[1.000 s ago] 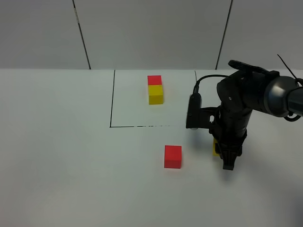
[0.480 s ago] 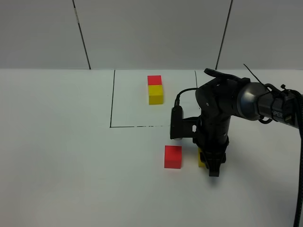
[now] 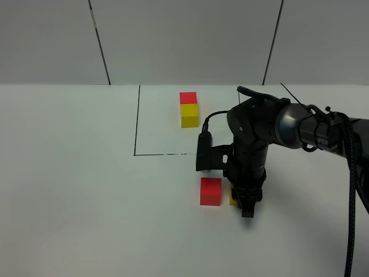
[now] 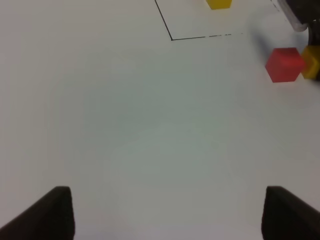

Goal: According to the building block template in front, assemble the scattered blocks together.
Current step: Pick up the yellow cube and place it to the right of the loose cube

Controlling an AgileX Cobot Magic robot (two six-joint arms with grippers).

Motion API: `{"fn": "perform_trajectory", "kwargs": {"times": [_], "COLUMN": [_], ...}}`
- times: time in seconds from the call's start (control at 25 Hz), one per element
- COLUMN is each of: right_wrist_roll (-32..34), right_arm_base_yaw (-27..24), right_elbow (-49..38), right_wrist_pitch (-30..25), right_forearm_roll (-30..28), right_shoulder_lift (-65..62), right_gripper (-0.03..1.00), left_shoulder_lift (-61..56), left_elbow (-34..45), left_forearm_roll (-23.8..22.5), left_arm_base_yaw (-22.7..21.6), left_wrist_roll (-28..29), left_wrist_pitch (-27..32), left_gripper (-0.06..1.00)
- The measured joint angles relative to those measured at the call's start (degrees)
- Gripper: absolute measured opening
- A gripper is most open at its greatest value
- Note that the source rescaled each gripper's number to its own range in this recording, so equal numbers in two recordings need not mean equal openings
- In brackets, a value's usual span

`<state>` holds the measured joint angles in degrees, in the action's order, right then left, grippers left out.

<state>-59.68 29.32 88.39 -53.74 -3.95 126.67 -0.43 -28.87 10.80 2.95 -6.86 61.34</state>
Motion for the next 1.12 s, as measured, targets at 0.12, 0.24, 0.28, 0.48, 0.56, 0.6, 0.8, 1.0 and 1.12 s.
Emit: {"fn": "perform_trajectory", "kwargs": {"times": [0.12, 0.24, 0.28, 0.48, 0.56, 0.6, 0.8, 1.0, 1.12], "right_wrist_roll": [0.0, 0.06, 0.06, 0.06, 0.01, -0.13, -1.52, -1.65, -1.7], "right_arm_base_yaw": [0.23, 0.35, 0.35, 0.54, 0.77, 1.09, 2.19, 2.19, 2.19], "right_elbow": [0.0, 0.18, 0.22, 0.24, 0.24, 0.24, 0.24, 0.24, 0.24], "right_wrist_pitch": [0.62, 0.75, 0.81, 0.87, 0.88, 0.88, 1.48, 1.52, 1.8], "right_forearm_roll": [1.0, 1.26, 1.41, 2.51, 2.51, 2.45, 2.45, 2.45, 2.45], "right_shoulder_lift": [0.06, 0.29, 0.29, 0.35, 0.35, 0.35, 0.35, 0.35, 0.35], "right_gripper": [0.01, 0.01, 0.01, 0.0, 0.0, 0.0, 0.0, 0.0, 0.0], "left_shoulder_lift": [0.0, 0.0, 0.0, 0.0, 0.0, 0.0, 0.0, 0.0, 0.0], "left_elbow": [0.0, 0.0, 0.0, 0.0, 0.0, 0.0, 0.0, 0.0, 0.0], "left_forearm_roll": [0.0, 0.0, 0.0, 0.0, 0.0, 0.0, 0.0, 0.0, 0.0], "left_arm_base_yaw": [0.0, 0.0, 0.0, 0.0, 0.0, 0.0, 0.0, 0.0, 0.0], "left_wrist_roll": [0.0, 0.0, 0.0, 0.0, 0.0, 0.0, 0.0, 0.0, 0.0], "left_wrist_pitch": [0.0, 0.0, 0.0, 0.0, 0.0, 0.0, 0.0, 0.0, 0.0], "left_gripper": [0.68, 0.68, 0.68, 0.68, 0.68, 0.68, 0.68, 0.68, 0.68]}}
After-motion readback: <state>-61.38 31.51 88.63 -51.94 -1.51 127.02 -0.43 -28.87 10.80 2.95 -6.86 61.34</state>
